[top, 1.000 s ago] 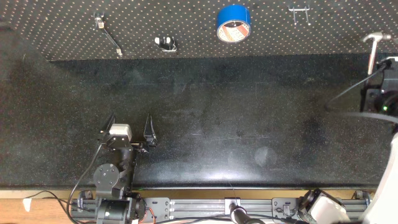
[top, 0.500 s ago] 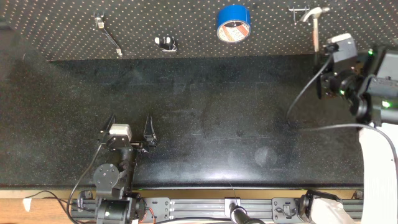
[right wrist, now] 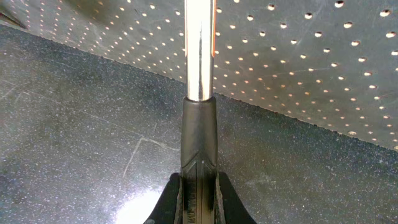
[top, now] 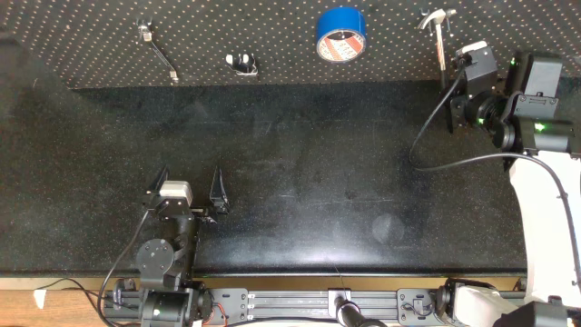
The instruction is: Place Tools Onto Pegboard
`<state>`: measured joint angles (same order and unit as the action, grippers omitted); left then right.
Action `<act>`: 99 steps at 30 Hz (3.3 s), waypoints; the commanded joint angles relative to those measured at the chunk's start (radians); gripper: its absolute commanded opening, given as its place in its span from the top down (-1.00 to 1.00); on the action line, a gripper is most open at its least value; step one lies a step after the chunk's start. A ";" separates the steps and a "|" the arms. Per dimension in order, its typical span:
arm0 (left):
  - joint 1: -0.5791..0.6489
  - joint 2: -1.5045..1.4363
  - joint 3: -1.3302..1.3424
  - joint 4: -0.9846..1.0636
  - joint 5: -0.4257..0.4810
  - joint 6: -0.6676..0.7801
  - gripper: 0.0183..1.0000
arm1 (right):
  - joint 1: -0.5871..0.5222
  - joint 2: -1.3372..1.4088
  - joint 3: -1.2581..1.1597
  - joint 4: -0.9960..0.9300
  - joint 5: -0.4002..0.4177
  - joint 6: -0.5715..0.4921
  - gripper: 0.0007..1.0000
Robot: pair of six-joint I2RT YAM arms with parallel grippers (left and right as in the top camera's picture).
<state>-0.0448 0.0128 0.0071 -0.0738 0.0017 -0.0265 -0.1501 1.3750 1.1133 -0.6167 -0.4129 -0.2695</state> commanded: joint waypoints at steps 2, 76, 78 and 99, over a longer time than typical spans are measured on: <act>-0.002 -0.009 -0.002 -0.008 0.010 0.009 -0.99 | 0.003 0.021 0.003 0.008 0.013 0.014 0.84; -0.002 -0.009 -0.002 -0.008 0.010 0.009 -0.99 | 0.056 -1.339 -1.110 0.564 0.117 0.321 -1.00; -0.002 -0.009 -0.002 -0.008 0.010 0.009 -0.99 | 0.055 -1.377 -1.110 0.565 0.118 0.317 -0.99; -0.002 -0.009 -0.002 -0.008 0.010 0.009 -0.99 | 0.058 -1.374 -1.109 0.568 0.116 0.318 -0.99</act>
<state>-0.0448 0.0128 0.0071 -0.0738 0.0017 -0.0261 -0.1013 0.0120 0.0074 -0.0448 -0.2970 0.0330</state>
